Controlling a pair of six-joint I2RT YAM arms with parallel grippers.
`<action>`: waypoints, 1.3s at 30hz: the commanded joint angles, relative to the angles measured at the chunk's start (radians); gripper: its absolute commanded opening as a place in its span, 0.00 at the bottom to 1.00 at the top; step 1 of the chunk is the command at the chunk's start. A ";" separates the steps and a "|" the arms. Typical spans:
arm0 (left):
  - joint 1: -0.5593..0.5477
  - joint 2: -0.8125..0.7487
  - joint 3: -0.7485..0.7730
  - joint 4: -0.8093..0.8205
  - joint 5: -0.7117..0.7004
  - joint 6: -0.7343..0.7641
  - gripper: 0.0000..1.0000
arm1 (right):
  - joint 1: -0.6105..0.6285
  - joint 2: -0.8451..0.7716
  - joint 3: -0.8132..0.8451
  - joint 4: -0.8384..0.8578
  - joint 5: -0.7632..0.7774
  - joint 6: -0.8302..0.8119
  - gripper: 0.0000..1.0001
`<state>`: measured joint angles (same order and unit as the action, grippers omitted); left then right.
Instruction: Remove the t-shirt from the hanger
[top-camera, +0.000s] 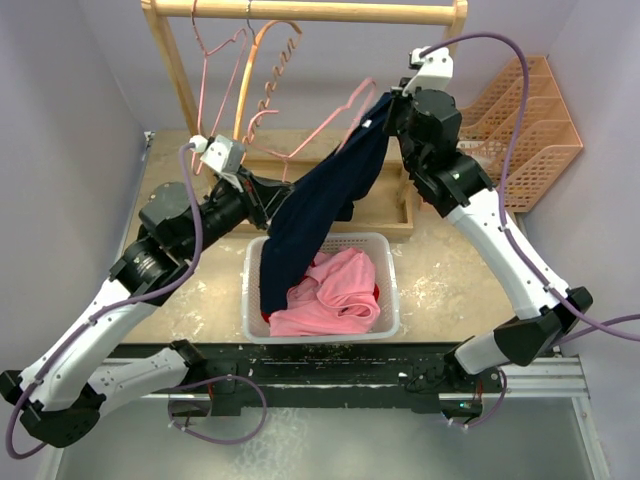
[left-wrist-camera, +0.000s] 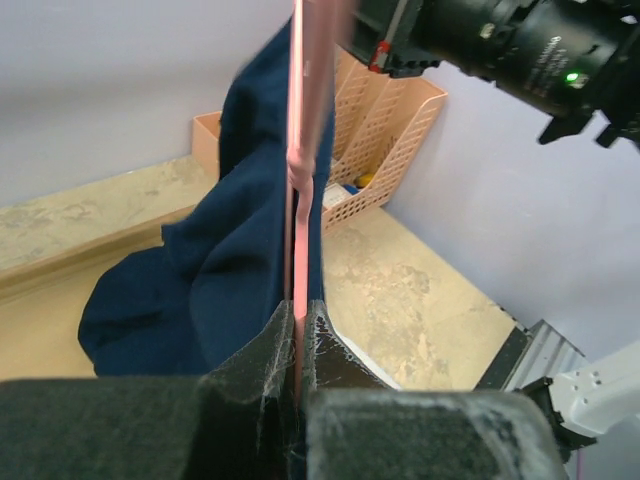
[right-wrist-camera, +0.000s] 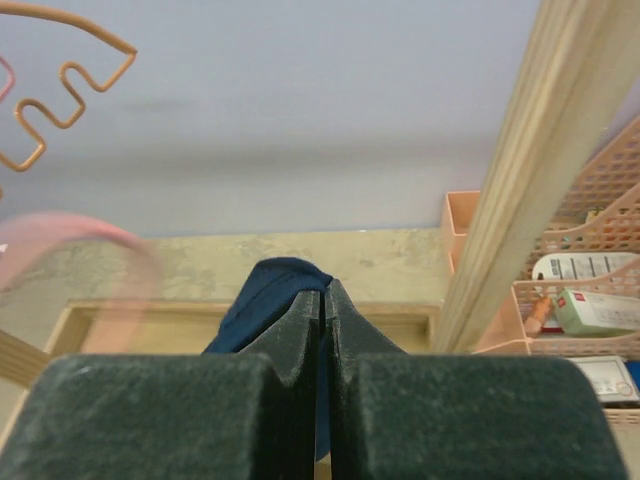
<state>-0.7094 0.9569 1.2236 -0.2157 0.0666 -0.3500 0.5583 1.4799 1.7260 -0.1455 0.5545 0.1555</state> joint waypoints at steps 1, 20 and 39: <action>-0.005 -0.076 0.017 -0.028 0.077 -0.031 0.00 | -0.081 -0.004 0.012 0.033 0.074 -0.013 0.00; -0.005 0.180 0.178 0.174 -0.057 0.022 0.00 | 0.223 -0.273 -0.298 0.025 -0.218 0.058 0.00; 0.000 0.668 0.819 -0.093 -0.271 0.210 0.00 | 0.412 -0.507 -0.602 -0.020 -0.202 0.206 0.00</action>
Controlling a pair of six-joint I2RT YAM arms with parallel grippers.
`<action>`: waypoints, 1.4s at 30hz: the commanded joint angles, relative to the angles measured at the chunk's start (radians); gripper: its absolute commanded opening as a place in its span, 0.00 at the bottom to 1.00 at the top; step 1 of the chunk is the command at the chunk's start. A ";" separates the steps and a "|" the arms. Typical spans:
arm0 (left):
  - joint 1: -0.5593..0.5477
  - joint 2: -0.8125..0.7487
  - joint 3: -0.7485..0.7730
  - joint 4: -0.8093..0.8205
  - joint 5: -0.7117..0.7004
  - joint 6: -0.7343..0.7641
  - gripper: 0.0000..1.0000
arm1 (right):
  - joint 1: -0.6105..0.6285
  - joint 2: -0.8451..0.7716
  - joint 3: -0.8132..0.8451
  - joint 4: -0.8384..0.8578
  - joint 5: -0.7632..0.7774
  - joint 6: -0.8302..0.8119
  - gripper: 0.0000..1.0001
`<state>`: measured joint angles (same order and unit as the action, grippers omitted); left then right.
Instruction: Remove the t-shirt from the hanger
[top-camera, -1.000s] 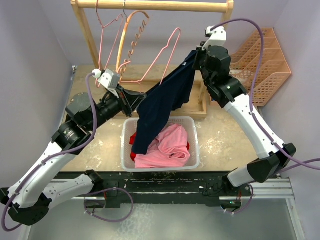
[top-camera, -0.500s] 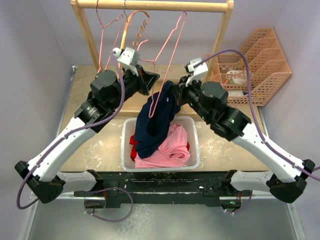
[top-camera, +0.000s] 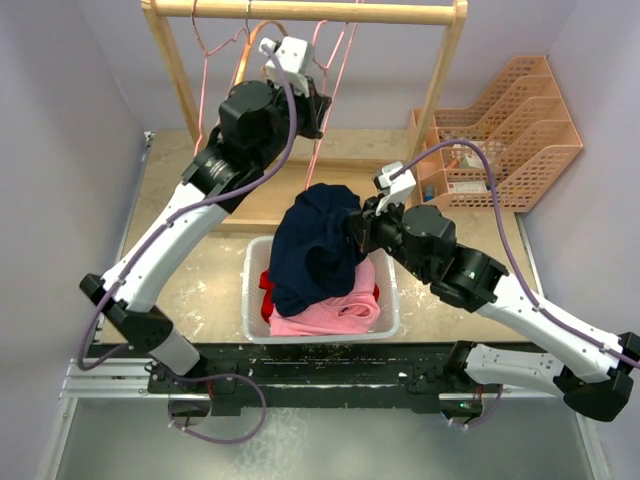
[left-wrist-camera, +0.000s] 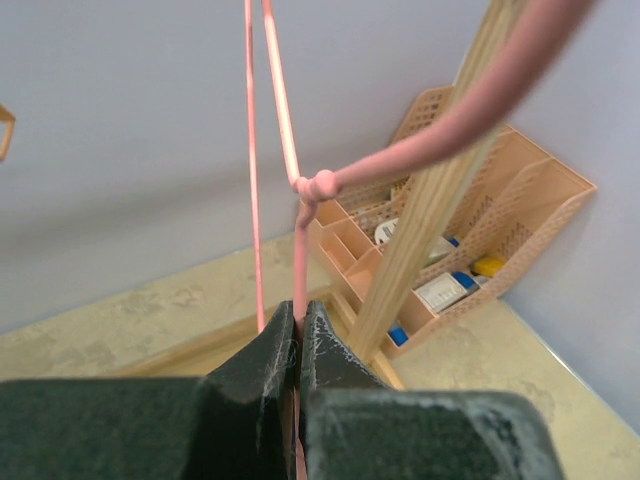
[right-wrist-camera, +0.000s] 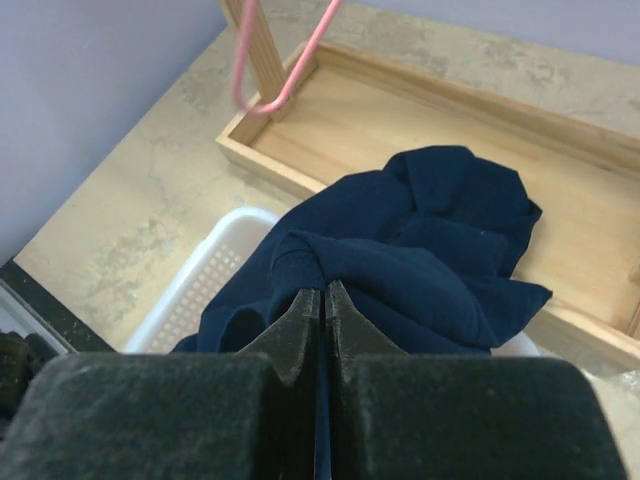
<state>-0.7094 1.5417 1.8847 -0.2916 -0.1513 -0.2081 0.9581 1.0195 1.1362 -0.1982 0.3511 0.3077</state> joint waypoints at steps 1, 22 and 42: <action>0.003 0.116 0.204 -0.042 -0.054 0.076 0.00 | 0.015 -0.056 -0.019 0.034 -0.002 0.062 0.00; 0.158 0.432 0.590 -0.122 0.094 -0.051 0.00 | 0.074 -0.071 -0.114 0.080 -0.038 0.135 0.00; 0.182 0.311 0.275 0.021 0.168 -0.120 0.67 | 0.158 -0.040 -0.029 0.034 0.069 0.099 0.00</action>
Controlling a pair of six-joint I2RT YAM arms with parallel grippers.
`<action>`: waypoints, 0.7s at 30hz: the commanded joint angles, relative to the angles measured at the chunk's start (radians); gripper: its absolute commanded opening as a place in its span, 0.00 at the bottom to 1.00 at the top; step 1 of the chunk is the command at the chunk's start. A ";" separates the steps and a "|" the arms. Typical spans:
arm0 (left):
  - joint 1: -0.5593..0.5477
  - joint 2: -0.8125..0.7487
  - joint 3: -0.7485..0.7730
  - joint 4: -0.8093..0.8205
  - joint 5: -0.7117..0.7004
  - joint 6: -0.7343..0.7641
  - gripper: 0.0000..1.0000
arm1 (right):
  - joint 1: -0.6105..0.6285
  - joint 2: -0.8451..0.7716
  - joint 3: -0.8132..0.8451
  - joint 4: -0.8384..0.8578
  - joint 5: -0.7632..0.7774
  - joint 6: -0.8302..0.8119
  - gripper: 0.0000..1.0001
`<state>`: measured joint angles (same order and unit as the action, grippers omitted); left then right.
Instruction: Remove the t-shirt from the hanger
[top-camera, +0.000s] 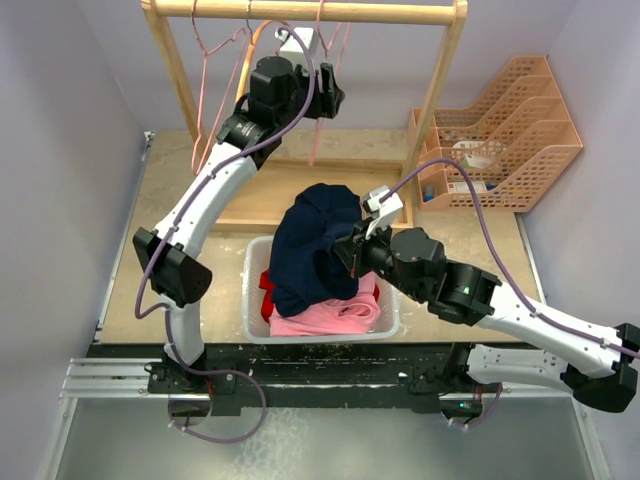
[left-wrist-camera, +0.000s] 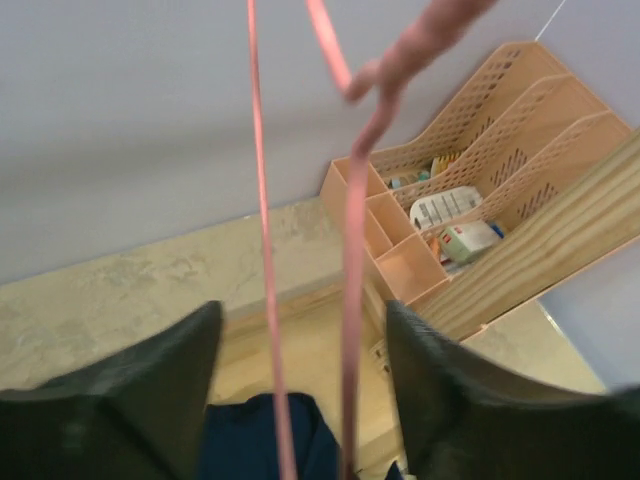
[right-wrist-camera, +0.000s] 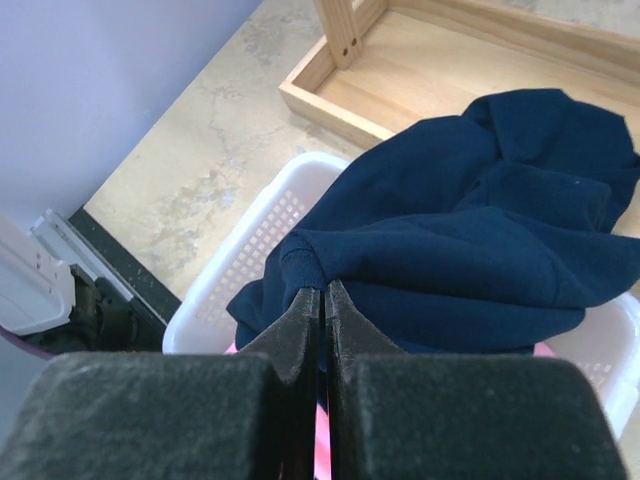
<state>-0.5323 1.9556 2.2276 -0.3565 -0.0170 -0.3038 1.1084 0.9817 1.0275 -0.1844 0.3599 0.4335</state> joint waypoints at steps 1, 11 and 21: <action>0.005 -0.122 -0.084 0.089 0.040 -0.025 0.75 | 0.008 -0.001 0.094 0.014 0.070 -0.034 0.00; 0.005 -0.431 -0.379 0.208 0.098 -0.065 0.99 | 0.008 -0.017 0.281 -0.054 0.204 -0.151 0.00; 0.002 -0.627 -0.530 0.244 0.251 -0.145 0.99 | 0.007 -0.011 0.512 -0.063 0.173 -0.273 0.00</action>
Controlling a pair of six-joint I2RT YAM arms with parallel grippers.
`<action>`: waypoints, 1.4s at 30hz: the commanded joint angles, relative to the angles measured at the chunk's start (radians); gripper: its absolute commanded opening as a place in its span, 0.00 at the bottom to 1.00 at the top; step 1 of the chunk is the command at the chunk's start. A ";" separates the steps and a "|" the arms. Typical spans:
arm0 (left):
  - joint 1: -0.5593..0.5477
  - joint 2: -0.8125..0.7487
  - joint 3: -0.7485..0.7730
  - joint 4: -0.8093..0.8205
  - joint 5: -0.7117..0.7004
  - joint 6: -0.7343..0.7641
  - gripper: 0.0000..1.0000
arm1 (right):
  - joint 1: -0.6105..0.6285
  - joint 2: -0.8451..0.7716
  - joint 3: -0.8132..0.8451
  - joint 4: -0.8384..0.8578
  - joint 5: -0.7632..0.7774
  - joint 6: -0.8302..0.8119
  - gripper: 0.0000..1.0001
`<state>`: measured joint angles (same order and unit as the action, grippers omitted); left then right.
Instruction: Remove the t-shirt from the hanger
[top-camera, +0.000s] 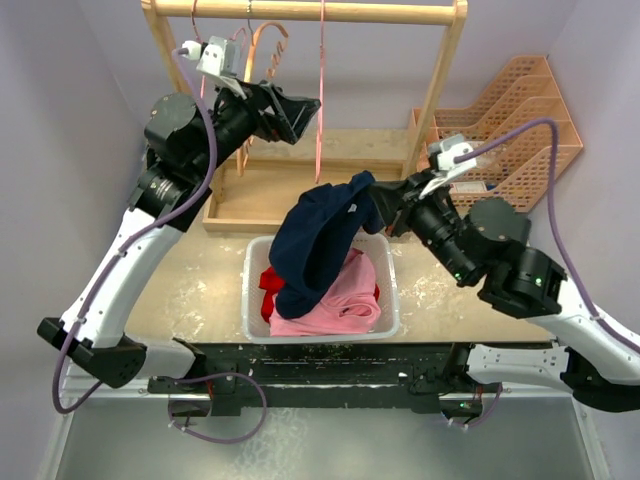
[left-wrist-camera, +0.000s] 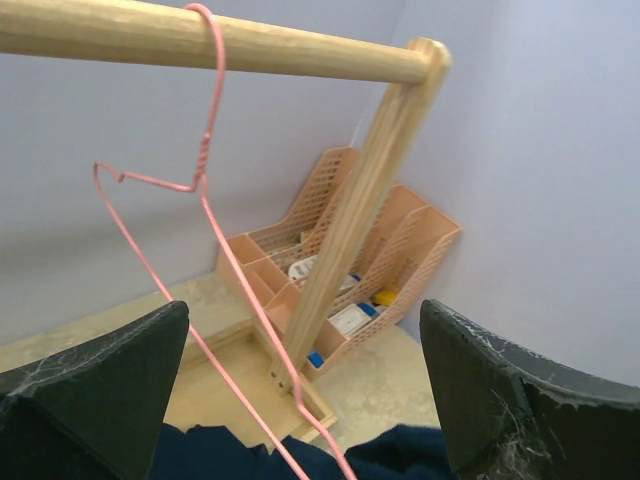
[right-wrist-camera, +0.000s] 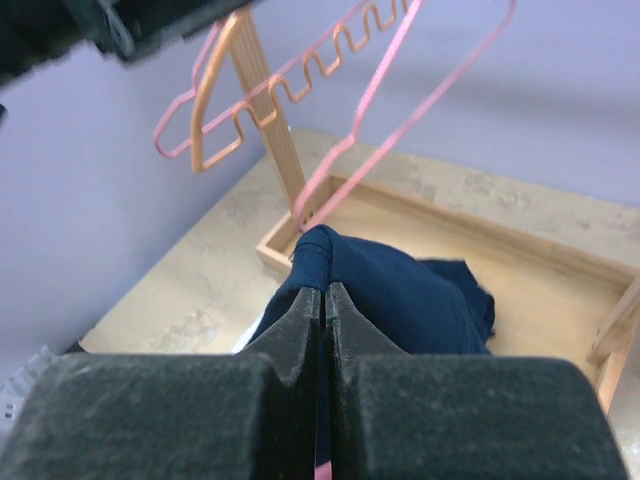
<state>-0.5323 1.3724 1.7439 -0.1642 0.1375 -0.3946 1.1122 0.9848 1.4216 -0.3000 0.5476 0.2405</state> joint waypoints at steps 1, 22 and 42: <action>0.002 -0.057 -0.056 0.053 0.116 -0.064 0.99 | 0.003 -0.006 0.155 0.052 -0.034 -0.095 0.00; 0.002 -0.219 -0.087 0.001 0.183 -0.038 0.99 | 0.005 0.366 1.008 0.051 -0.468 -0.234 0.00; 0.002 -0.259 -0.145 -0.006 0.084 -0.018 0.99 | 0.004 0.505 1.023 0.109 -0.575 -0.150 0.00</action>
<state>-0.5323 1.1378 1.6051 -0.2039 0.2493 -0.4263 1.1126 1.3952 2.3440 -0.2367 0.0429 0.0505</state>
